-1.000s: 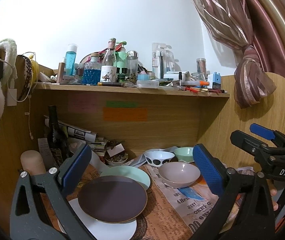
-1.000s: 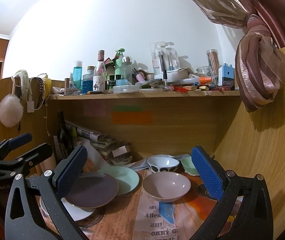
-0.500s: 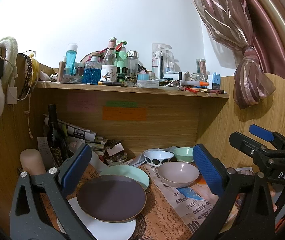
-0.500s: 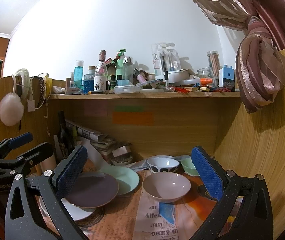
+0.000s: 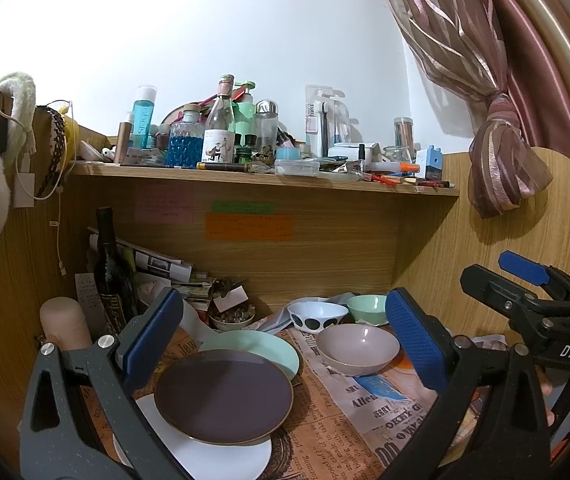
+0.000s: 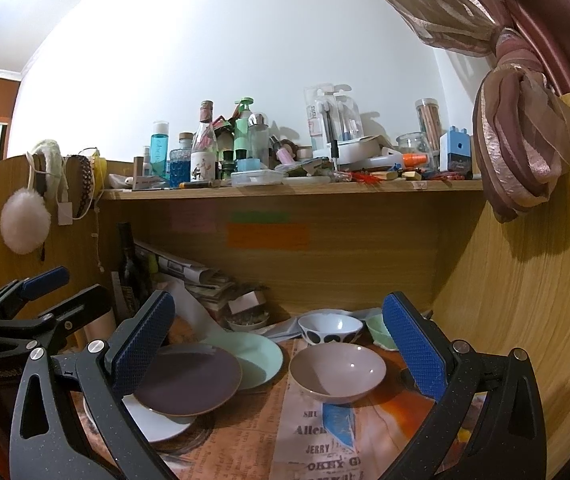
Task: Organize plates and bowls
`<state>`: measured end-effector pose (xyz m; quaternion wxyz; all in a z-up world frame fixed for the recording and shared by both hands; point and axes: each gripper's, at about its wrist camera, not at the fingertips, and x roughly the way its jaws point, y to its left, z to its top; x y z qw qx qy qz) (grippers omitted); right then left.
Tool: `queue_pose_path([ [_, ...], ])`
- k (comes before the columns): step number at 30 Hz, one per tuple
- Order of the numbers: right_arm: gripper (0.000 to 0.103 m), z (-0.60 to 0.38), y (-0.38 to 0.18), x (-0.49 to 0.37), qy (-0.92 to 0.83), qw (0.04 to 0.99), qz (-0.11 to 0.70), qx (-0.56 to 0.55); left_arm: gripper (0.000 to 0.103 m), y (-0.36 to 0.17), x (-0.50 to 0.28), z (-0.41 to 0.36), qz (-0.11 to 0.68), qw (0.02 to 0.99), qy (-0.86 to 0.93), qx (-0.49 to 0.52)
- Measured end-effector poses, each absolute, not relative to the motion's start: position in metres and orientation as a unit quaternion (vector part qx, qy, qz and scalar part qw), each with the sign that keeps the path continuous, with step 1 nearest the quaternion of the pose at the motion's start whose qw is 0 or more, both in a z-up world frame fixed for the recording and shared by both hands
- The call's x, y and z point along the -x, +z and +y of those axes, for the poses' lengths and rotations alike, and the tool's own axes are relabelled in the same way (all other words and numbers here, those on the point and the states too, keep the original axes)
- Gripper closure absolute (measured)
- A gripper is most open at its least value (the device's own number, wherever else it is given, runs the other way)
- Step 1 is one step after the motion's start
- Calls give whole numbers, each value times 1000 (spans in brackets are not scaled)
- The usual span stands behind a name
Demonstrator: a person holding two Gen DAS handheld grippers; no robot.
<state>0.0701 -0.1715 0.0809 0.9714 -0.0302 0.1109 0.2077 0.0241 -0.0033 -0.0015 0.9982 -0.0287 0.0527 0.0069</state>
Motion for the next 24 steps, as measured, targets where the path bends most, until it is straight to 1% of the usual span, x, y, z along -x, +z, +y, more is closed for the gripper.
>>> queue_pose_path([
  [24, 0, -169, 77, -72, 209, 971, 116, 29, 0, -7, -29, -3, 63, 998, 8, 28],
])
